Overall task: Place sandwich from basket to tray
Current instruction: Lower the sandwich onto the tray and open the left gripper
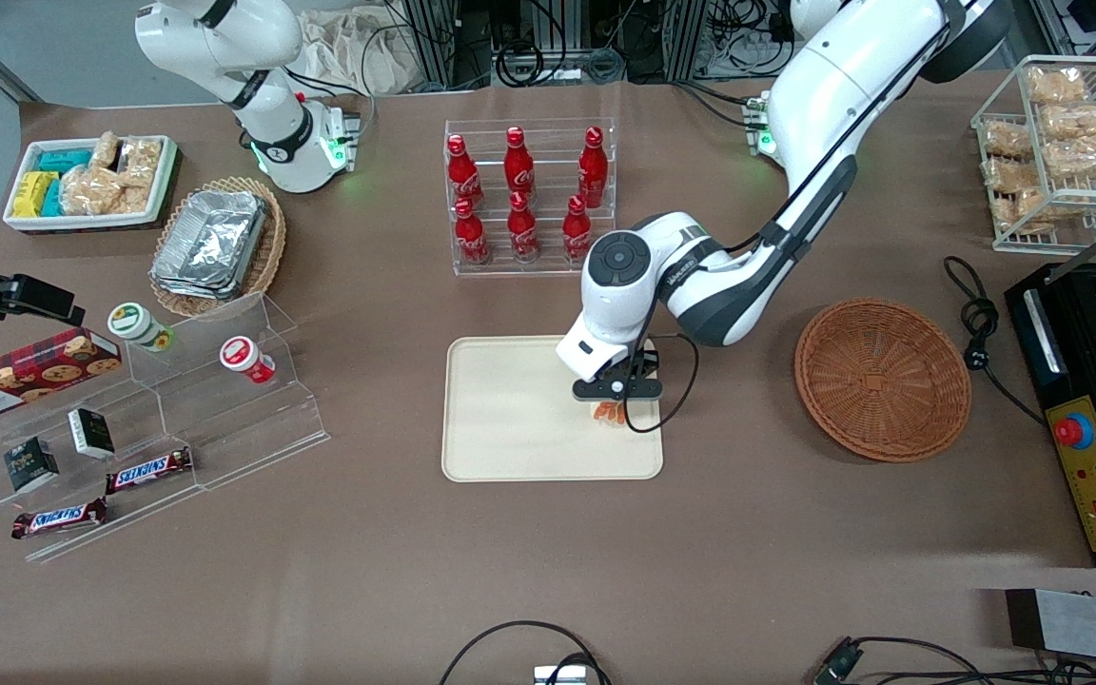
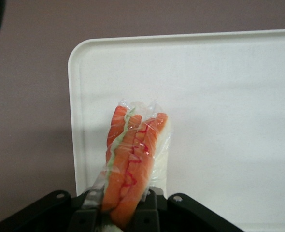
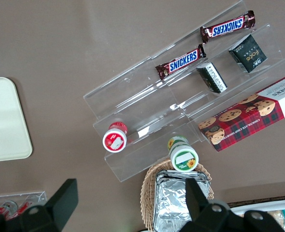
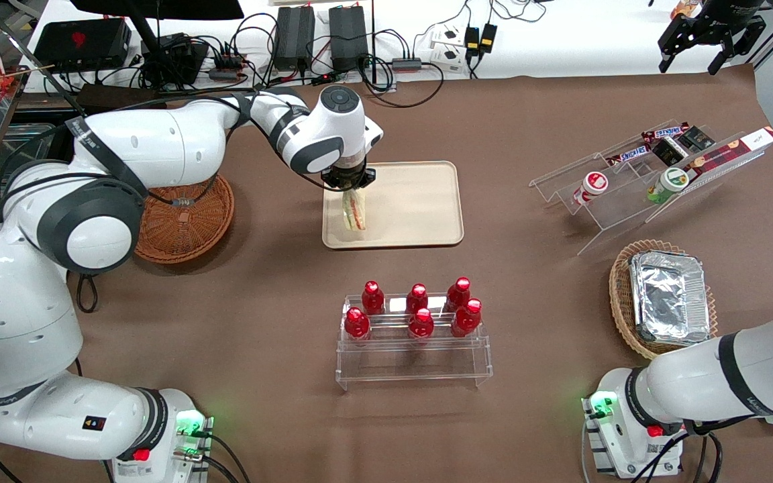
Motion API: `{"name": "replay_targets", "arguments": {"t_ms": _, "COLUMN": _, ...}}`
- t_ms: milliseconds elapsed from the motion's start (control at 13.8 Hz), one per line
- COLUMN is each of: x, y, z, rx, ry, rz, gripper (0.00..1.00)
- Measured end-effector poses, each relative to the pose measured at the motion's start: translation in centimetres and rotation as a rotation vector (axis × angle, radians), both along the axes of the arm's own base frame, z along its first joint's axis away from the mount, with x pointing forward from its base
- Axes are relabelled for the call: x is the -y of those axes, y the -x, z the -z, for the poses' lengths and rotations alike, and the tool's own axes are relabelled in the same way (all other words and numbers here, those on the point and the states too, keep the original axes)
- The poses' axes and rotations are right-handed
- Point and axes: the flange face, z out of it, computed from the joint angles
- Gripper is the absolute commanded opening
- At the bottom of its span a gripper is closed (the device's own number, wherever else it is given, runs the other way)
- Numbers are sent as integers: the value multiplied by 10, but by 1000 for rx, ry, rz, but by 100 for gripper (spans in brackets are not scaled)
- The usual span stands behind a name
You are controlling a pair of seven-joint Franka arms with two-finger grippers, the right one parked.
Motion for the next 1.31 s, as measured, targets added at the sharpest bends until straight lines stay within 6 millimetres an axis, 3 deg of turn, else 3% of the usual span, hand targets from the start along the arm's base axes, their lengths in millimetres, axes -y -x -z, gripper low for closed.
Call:
{"name": "replay_targets", "arguments": {"t_ms": 363, "x": -2, "y": 1, "z": 27, "rx": -20, "ry": -25, "rz": 14, "gripper": 14}}
{"name": "replay_targets", "arguments": {"t_ms": 726, "x": 4, "y": 1, "z": 35, "rx": -31, "ry": -20, "rz": 18, "gripper": 17}}
{"name": "replay_targets", "arguments": {"t_ms": 799, "x": 7, "y": 2, "z": 36, "rx": -31, "ry": -17, "rz": 21, "gripper": 49}}
{"name": "replay_targets", "arguments": {"t_ms": 872, "x": 10, "y": 2, "z": 36, "rx": -31, "ry": -14, "rz": 23, "gripper": 99}}
{"name": "replay_targets", "arguments": {"t_ms": 1307, "x": 11, "y": -2, "z": 35, "rx": -16, "ry": -17, "rz": 30, "gripper": 100}}
